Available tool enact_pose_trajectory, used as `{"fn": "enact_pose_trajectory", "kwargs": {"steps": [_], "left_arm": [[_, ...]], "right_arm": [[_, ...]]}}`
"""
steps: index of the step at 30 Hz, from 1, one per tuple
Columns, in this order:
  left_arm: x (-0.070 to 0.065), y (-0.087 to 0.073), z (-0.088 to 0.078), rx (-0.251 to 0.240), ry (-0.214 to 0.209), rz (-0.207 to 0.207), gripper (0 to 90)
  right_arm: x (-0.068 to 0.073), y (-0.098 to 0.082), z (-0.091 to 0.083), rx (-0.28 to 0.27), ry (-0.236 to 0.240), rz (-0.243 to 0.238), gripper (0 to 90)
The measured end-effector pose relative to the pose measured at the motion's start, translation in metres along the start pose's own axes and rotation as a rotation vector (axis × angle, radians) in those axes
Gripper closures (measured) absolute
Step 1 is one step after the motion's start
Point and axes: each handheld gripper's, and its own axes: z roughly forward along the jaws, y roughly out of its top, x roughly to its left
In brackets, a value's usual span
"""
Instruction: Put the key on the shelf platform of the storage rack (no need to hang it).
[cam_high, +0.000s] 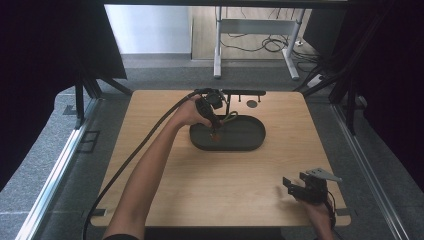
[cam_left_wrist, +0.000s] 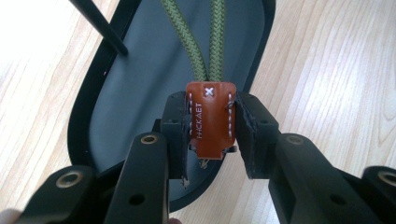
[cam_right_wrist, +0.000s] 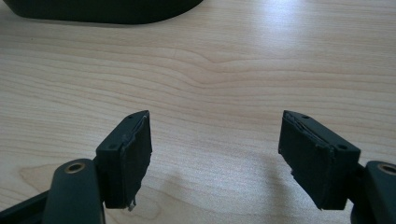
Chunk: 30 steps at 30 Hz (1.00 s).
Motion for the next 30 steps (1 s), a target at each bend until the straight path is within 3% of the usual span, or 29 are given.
{"fn": "enact_pose_trajectory", "kwargs": {"steps": [14, 30], "left_arm": [[0.004, -0.003, 0.013, 0.032, 0.037, -0.016, 66.5], [0.002, -0.005, 0.024, 0.050, 0.032, -0.009, 65.9]], "right_arm": [[0.001, 0.000, 0.000, 0.000, 0.000, -0.002, 26.4], [0.001, 0.000, 0.001, 0.002, 0.000, -0.004, 26.4]]}}
